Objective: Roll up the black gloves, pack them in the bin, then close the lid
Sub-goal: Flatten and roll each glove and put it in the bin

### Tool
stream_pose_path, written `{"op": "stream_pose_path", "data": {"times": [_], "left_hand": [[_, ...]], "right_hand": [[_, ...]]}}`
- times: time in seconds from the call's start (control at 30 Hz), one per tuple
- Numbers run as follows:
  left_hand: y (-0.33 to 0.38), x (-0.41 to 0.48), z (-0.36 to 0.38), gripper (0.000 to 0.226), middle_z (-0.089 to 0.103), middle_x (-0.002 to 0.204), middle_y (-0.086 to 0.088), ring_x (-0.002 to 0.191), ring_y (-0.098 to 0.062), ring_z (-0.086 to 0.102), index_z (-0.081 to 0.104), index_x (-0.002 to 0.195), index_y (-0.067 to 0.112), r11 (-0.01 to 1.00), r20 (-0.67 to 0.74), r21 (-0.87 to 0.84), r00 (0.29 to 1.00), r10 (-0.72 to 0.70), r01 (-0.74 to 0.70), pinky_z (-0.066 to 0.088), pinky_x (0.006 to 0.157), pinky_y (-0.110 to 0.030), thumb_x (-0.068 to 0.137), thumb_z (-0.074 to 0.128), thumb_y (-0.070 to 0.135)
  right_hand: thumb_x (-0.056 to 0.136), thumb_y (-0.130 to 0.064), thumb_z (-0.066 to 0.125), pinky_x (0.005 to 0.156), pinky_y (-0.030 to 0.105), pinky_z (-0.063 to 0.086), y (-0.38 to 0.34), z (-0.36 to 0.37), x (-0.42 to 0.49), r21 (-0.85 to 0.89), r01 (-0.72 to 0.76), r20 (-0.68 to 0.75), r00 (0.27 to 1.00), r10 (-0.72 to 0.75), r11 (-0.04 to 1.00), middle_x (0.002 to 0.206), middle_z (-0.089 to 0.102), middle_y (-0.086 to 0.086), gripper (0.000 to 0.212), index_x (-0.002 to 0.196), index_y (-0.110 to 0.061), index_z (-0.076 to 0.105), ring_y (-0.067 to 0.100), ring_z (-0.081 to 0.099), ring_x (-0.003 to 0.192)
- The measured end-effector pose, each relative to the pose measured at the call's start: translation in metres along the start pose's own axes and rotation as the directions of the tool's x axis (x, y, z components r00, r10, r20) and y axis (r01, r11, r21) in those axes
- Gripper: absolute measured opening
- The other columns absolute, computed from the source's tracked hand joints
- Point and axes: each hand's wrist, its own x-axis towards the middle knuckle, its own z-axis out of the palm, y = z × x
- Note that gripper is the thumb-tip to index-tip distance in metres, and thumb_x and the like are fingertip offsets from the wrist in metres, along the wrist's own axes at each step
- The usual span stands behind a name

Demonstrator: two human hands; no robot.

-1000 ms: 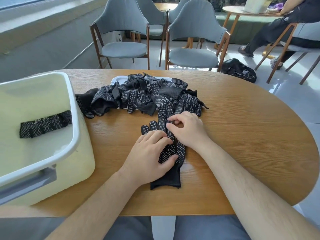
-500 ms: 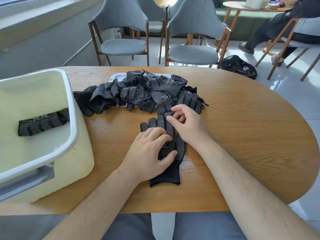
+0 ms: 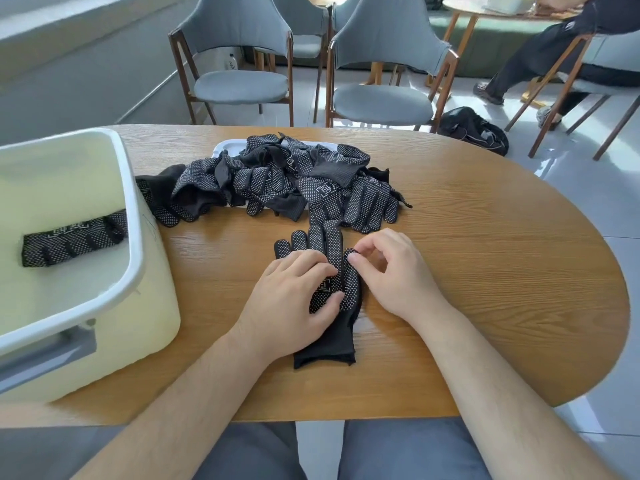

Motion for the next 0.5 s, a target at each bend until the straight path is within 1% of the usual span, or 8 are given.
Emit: {"op": "stream_pose_path", "data": {"times": [0.07, 0.13, 0.2, 0.23, 0.3, 0.37, 0.43, 0.5], "left_hand": [[0.001, 0.0, -0.001, 0.032, 0.061, 0.116, 0.013, 0.115, -0.01, 0.056, 0.07, 0.114, 0.023, 1.0, -0.002, -0.007, 1.0, -0.006, 0.006, 0.039, 0.097, -0.024, 0.093, 0.061, 0.045], [0.002, 0.001, -0.002, 0.029, 0.063, 0.115, 0.013, 0.114, -0.01, 0.058, 0.071, 0.112, 0.022, 0.999, -0.028, -0.032, 1.0, -0.006, 0.005, 0.039, 0.096, -0.023, 0.094, 0.06, 0.042], [0.001, 0.0, -0.005, 0.023, 0.064, 0.113, 0.013, 0.112, -0.011, 0.06, 0.073, 0.107, 0.021, 0.998, -0.072, -0.061, 0.997, 0.005, -0.009, 0.04, 0.095, -0.022, 0.095, 0.06, 0.037], [0.001, -0.001, -0.007, 0.021, 0.064, 0.111, 0.012, 0.11, -0.012, 0.06, 0.073, 0.105, 0.02, 0.998, -0.091, -0.066, 0.996, 0.012, -0.018, 0.042, 0.094, -0.024, 0.096, 0.061, 0.034], [-0.003, -0.005, -0.01, 0.018, 0.063, 0.106, 0.009, 0.104, -0.015, 0.06, 0.072, 0.102, 0.019, 0.997, -0.111, -0.069, 0.994, 0.022, -0.03, 0.047, 0.089, -0.032, 0.094, 0.063, 0.032], [-0.007, -0.012, -0.013, 0.017, 0.062, 0.105, 0.008, 0.101, -0.016, 0.058, 0.072, 0.101, 0.018, 0.997, -0.107, -0.07, 0.994, 0.033, -0.04, 0.048, 0.084, -0.037, 0.092, 0.067, 0.031], [-0.008, -0.02, -0.016, 0.015, 0.063, 0.107, 0.007, 0.103, -0.017, 0.059, 0.073, 0.1, 0.017, 0.995, -0.106, -0.069, 0.992, 0.069, -0.076, 0.05, 0.084, -0.038, 0.091, 0.069, 0.028], [-0.008, -0.026, -0.018, 0.01, 0.066, 0.112, 0.006, 0.105, -0.018, 0.061, 0.075, 0.098, 0.018, 0.99, -0.131, -0.065, 0.984, 0.119, -0.128, 0.049, 0.086, -0.036, 0.092, 0.07, 0.024]], "right_hand": [[0.091, -0.039, 0.07, 0.091, 0.041, 0.05, -0.001, 0.003, 0.0, -0.006, 0.002, -0.013, 1.0, -0.003, 1.0, 0.095, 0.058, -0.019, 0.012, 0.1, -0.033, 0.066, 0.008, 0.053, 0.096], [0.09, -0.033, 0.073, 0.089, 0.039, 0.051, -0.002, 0.002, -0.001, 0.007, 0.018, -0.074, 0.997, -0.017, 1.0, 0.097, 0.056, -0.018, 0.017, 0.104, -0.031, 0.065, 0.007, 0.053, 0.096], [0.091, -0.025, 0.072, 0.087, 0.038, 0.052, -0.003, -0.002, -0.004, 0.015, 0.114, -0.149, 0.983, -0.11, 0.993, 0.1, 0.058, -0.013, 0.012, 0.103, -0.025, 0.067, 0.01, 0.056, 0.099], [0.092, -0.024, 0.072, 0.087, 0.037, 0.051, -0.004, -0.003, -0.007, 0.006, 0.172, -0.156, 0.973, -0.169, 0.985, 0.101, 0.06, -0.012, 0.011, 0.102, -0.023, 0.069, 0.012, 0.057, 0.101], [0.092, -0.03, 0.072, 0.091, 0.036, 0.049, -0.007, -0.004, -0.011, -0.019, 0.255, -0.089, 0.963, -0.256, 0.967, 0.106, 0.061, -0.01, 0.014, 0.104, -0.023, 0.071, 0.015, 0.057, 0.104], [0.091, -0.041, 0.071, 0.097, 0.039, 0.046, -0.009, 0.0, -0.013, -0.04, 0.279, 0.028, 0.96, -0.278, 0.959, 0.112, 0.06, -0.011, 0.023, 0.108, -0.026, 0.073, 0.014, 0.055, 0.11], [0.09, -0.049, 0.068, 0.101, 0.042, 0.044, -0.009, 0.004, -0.015, -0.065, 0.273, 0.103, 0.959, -0.265, 0.96, 0.114, 0.059, -0.013, 0.028, 0.108, -0.029, 0.074, 0.013, 0.052, 0.113], [0.09, -0.05, 0.067, 0.101, 0.042, 0.044, -0.01, 0.004, -0.015, -0.075, 0.265, 0.099, 0.961, -0.257, 0.961, 0.114, 0.059, -0.012, 0.029, 0.106, -0.028, 0.076, 0.013, 0.051, 0.112]]}}
